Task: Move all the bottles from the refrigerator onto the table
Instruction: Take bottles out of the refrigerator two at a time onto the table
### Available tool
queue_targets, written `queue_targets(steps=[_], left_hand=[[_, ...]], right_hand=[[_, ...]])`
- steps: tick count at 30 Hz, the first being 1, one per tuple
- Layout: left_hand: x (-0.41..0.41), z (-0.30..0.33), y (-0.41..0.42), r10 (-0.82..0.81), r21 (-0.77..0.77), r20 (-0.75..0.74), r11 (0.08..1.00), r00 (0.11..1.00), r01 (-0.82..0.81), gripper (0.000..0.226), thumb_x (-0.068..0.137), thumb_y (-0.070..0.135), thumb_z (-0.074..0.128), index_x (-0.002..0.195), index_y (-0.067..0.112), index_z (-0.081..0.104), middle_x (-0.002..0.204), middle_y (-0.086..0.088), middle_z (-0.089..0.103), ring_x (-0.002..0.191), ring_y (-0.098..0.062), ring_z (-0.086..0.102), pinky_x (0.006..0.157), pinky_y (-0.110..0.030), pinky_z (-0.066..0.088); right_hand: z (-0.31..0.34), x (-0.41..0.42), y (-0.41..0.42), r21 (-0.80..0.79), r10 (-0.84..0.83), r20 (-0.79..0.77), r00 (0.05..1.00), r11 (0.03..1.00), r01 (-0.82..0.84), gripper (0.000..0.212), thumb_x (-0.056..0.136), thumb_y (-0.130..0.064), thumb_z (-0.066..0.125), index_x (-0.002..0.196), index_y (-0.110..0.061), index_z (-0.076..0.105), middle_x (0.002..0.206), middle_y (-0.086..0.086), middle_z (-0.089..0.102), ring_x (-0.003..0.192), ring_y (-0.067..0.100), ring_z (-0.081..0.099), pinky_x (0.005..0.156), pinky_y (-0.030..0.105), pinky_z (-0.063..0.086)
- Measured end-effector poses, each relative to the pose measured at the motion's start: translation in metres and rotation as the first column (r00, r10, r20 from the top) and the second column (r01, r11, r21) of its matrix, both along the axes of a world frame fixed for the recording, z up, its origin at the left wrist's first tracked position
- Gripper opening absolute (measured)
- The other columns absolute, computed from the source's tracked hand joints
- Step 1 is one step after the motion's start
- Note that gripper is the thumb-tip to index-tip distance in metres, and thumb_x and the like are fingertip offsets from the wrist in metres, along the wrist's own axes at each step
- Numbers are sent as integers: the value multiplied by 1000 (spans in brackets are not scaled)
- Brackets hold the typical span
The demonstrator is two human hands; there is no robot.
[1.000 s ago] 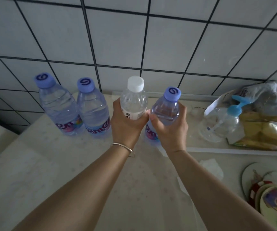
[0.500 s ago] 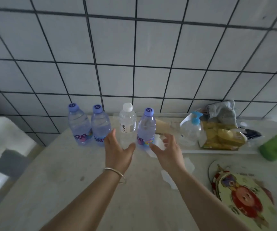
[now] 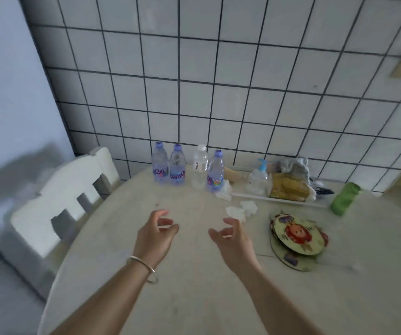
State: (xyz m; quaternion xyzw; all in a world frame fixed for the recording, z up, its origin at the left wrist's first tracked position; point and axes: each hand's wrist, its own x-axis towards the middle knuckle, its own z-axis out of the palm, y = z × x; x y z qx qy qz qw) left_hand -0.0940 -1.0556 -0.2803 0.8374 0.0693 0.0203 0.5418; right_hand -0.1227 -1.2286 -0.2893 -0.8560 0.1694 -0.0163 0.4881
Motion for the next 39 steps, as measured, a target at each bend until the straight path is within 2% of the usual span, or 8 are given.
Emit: queue_targets(steps=[9, 12, 16, 23, 27, 30, 34, 39], left_hand=[[-160, 45, 56, -73, 9, 27, 997, 997, 72, 19, 83, 20, 66, 100, 24, 61, 86, 7, 66, 83, -11, 60, 76, -21, 39], [-199, 51, 79, -99, 14, 57, 995, 993, 99, 20, 83, 19, 66, 102, 21, 63, 87, 6, 65, 82, -10, 60, 76, -19, 40], [-249, 53, 116, -143, 22, 114, 990, 983, 141, 18, 84, 20, 65, 101, 24, 61, 84, 12, 63, 78, -6, 59, 65, -7, 40], [-347, 41, 195, -158, -80, 98, 983, 983, 166, 19, 84, 18, 64, 98, 30, 58, 89, 9, 67, 85, -14, 65, 71, -24, 44], [-394, 48, 243, -127, -106, 111, 985, 986, 139, 18, 85, 18, 64, 98, 28, 57, 87, 9, 65, 77, -12, 62, 64, -23, 43], [-418, 53, 279, -76, -148, 131, 984, 988, 96, 18, 85, 18, 63, 94, 32, 56, 91, 4, 67, 78, -14, 62, 69, -27, 47], [-452, 62, 328, 5, -173, 179, 985, 984, 26, 21, 84, 12, 66, 97, 25, 55, 84, 7, 63, 80, -17, 61, 74, -29, 49], [-489, 65, 396, 132, -186, 185, 978, 974, -97, 25, 80, 19, 70, 94, 33, 55, 93, 2, 66, 85, -19, 64, 82, -37, 51]], right_hand=[[46, -144, 52, -23, 126, -47, 991, 992, -127, 42, 85, -35, 63, 121, -15, 55, 78, -13, 51, 84, 15, 53, 74, 25, 39], [58, -181, 80, -50, 112, -4, 994, 992, -112, 39, 86, -34, 63, 119, -15, 57, 76, -13, 50, 85, 16, 53, 75, 25, 39], [73, -238, 128, -59, 104, 72, 992, 993, -100, 38, 86, -36, 61, 119, -17, 55, 87, -7, 56, 84, 14, 54, 70, 24, 38], [74, -352, 217, 52, 13, 132, 991, 998, -20, 42, 85, -35, 61, 122, -18, 50, 91, -9, 57, 90, 13, 54, 77, 24, 37], [82, -397, 265, 27, 47, 167, 985, 998, -52, 43, 84, -35, 62, 122, -18, 50, 90, -10, 56, 97, 16, 58, 85, 29, 44], [91, -417, 299, 16, 77, 222, 972, 996, -82, 42, 84, -34, 62, 121, -17, 51, 93, -8, 58, 100, 18, 60, 87, 29, 43], [98, -434, 344, -5, 229, 217, 949, 972, -233, 44, 85, -39, 60, 122, -20, 48, 98, -9, 57, 101, 15, 56, 83, 28, 40], [104, -448, 410, 16, 450, 179, 875, 888, -460, 45, 88, -40, 58, 126, -20, 46, 104, -8, 57, 99, 13, 53, 83, 27, 38]])
